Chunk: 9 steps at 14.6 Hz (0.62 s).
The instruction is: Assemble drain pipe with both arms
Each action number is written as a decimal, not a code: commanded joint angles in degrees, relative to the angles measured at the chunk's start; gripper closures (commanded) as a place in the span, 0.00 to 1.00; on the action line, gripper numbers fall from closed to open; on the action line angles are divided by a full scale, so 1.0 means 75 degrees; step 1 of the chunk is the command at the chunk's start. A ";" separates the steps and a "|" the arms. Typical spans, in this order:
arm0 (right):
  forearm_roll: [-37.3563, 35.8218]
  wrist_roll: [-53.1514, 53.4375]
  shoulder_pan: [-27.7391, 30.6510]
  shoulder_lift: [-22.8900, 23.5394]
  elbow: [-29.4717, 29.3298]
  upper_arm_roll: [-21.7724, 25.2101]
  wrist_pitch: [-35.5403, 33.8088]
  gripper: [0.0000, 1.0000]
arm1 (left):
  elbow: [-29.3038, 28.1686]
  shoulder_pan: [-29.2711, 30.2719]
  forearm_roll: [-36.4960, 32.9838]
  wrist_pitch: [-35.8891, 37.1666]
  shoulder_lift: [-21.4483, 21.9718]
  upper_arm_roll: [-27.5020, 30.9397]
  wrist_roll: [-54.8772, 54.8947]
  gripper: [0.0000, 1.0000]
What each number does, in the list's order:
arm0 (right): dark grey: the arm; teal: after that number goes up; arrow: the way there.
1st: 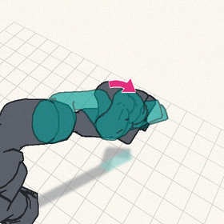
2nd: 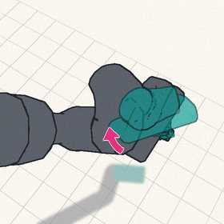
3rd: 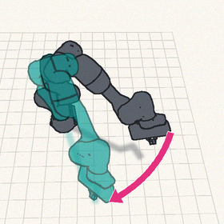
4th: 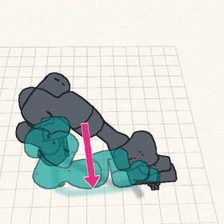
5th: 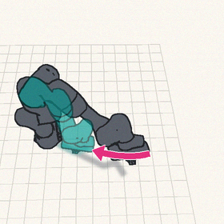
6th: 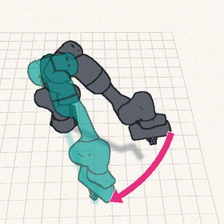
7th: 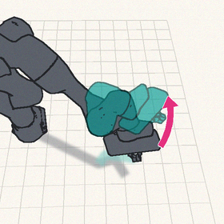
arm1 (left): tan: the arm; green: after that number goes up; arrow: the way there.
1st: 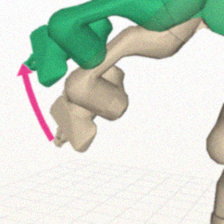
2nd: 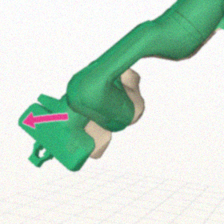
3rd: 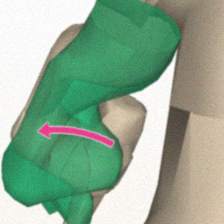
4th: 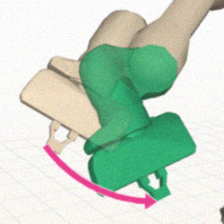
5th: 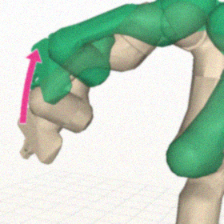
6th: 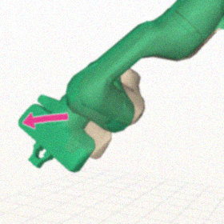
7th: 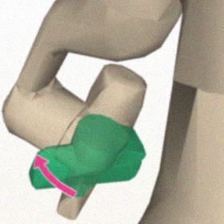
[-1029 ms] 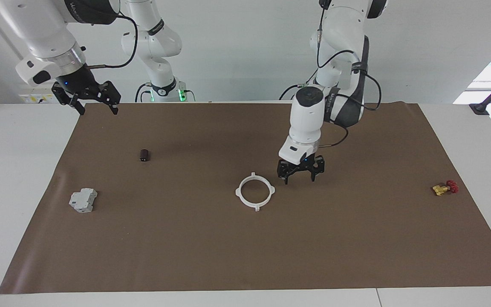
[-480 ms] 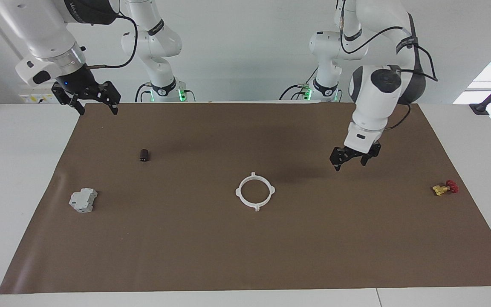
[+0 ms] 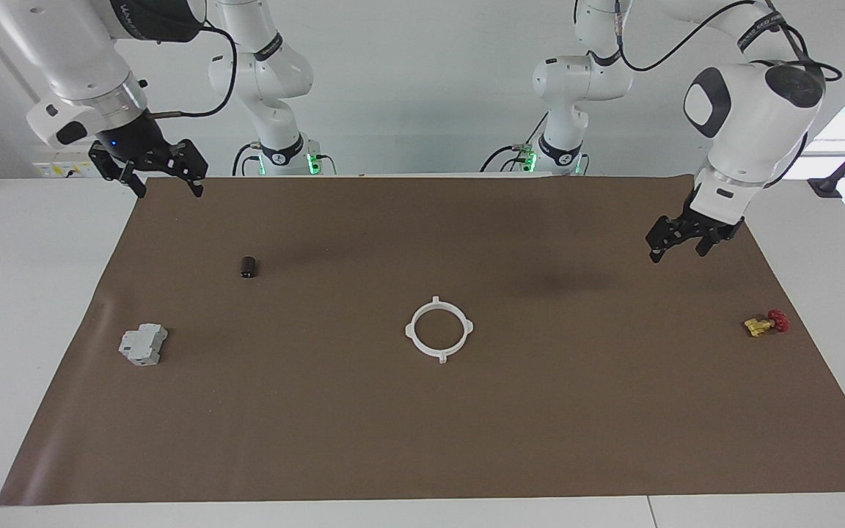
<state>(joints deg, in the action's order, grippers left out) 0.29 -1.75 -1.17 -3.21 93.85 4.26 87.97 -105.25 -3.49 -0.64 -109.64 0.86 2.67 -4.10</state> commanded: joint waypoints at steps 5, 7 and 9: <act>0.0009 -0.0141 0.0050 -0.0052 0.0049 -0.0017 -0.0070 0.00 | 0.1985 0.0312 0.0260 0.2030 -0.0455 0.0007 0.0558 0.00; 0.0009 -0.0141 0.0050 -0.0052 0.0049 -0.0017 -0.0070 0.00 | 0.2092 0.0313 0.0261 0.2535 -0.0397 0.0007 0.0581 0.00; 0.0009 -0.0141 0.0050 -0.0052 0.0049 -0.0029 -0.0070 0.00 | 0.1952 0.0324 0.0261 0.2758 -0.0256 0.0031 0.0570 0.00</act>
<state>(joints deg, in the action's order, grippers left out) 0.29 -1.75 -1.17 -3.21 93.85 4.26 87.97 -91.50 -1.56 0.24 -91.85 -1.01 2.74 -1.03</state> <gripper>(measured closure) 0.000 0.000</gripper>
